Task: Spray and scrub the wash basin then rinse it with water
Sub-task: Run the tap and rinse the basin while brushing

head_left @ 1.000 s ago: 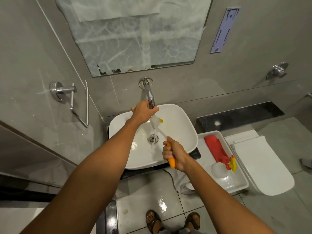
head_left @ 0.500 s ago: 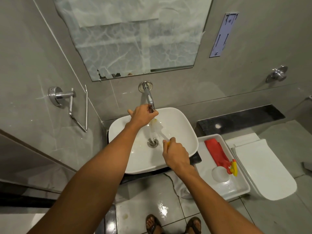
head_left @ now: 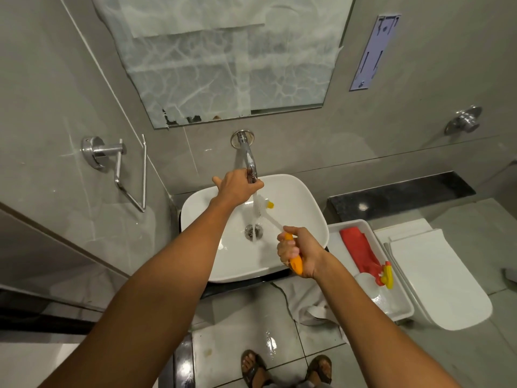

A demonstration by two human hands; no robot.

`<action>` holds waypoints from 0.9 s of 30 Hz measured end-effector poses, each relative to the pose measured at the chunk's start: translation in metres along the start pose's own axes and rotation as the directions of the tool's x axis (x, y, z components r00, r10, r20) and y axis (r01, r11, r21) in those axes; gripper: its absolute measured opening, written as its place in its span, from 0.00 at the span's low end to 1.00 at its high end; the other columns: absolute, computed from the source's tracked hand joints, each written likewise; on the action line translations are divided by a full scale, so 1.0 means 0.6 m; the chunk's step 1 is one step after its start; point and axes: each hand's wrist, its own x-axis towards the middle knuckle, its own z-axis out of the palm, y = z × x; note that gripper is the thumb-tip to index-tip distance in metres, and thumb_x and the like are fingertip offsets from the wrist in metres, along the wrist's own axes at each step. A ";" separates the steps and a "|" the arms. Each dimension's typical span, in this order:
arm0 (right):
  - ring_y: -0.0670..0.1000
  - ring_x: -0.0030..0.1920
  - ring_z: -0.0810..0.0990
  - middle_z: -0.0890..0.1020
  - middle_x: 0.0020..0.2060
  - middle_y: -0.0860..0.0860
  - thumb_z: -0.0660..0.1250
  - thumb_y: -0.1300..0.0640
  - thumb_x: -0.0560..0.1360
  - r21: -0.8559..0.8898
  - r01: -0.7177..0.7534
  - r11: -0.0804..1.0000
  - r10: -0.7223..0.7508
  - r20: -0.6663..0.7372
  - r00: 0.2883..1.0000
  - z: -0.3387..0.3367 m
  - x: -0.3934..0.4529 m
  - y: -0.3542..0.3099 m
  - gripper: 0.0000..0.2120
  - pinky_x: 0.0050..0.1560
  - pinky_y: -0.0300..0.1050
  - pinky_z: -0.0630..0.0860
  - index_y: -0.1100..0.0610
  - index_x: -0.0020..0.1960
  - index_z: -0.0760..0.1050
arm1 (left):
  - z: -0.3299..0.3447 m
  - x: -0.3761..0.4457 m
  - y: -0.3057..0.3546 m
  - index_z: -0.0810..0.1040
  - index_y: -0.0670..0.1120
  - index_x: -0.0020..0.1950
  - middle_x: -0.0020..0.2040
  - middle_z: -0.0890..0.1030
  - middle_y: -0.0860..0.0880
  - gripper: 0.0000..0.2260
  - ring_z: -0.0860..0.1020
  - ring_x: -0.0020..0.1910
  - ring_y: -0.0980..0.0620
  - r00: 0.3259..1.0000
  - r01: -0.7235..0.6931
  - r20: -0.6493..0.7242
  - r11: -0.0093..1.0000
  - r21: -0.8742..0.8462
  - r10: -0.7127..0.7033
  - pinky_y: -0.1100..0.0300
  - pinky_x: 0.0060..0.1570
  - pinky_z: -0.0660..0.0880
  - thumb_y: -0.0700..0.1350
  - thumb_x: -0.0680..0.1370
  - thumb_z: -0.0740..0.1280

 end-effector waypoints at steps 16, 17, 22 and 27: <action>0.62 0.54 0.85 0.84 0.55 0.59 0.52 0.44 0.87 -0.961 -0.115 -0.251 -0.760 0.122 0.638 0.021 0.020 0.067 0.21 0.55 0.57 0.81 0.60 0.65 0.72 | -0.017 -0.002 -0.033 0.86 0.44 0.63 0.55 0.88 0.49 0.15 0.83 0.59 0.52 0.976 0.057 0.210 0.867 -0.494 0.056 0.47 0.75 0.73 0.53 0.82 0.74; 0.62 0.54 0.85 0.84 0.55 0.59 0.52 0.44 0.87 -0.965 -0.111 -0.236 -0.759 0.112 0.642 0.018 0.020 0.067 0.22 0.56 0.58 0.81 0.60 0.64 0.72 | -0.018 -0.002 -0.033 0.86 0.44 0.63 0.55 0.89 0.48 0.15 0.83 0.59 0.51 0.975 0.062 0.217 0.862 -0.502 0.056 0.49 0.73 0.74 0.52 0.82 0.74; 0.61 0.53 0.84 0.84 0.54 0.59 0.53 0.42 0.86 -0.989 -0.066 -0.134 -0.746 0.057 0.664 0.012 0.025 0.064 0.23 0.57 0.60 0.82 0.60 0.62 0.74 | -0.011 0.004 -0.029 0.88 0.41 0.59 0.50 0.90 0.44 0.16 0.82 0.42 0.60 0.989 0.066 0.145 0.870 -0.489 0.006 0.68 0.50 0.75 0.51 0.78 0.79; 0.62 0.54 0.84 0.83 0.55 0.60 0.54 0.41 0.86 -0.999 -0.006 -0.035 -0.734 0.022 0.678 0.009 0.032 0.062 0.24 0.58 0.60 0.81 0.61 0.62 0.75 | 0.008 0.003 -0.027 0.89 0.37 0.49 0.43 0.89 0.38 0.18 0.80 0.36 0.57 0.998 0.036 -0.024 0.894 -0.447 -0.052 0.74 0.38 0.75 0.51 0.73 0.83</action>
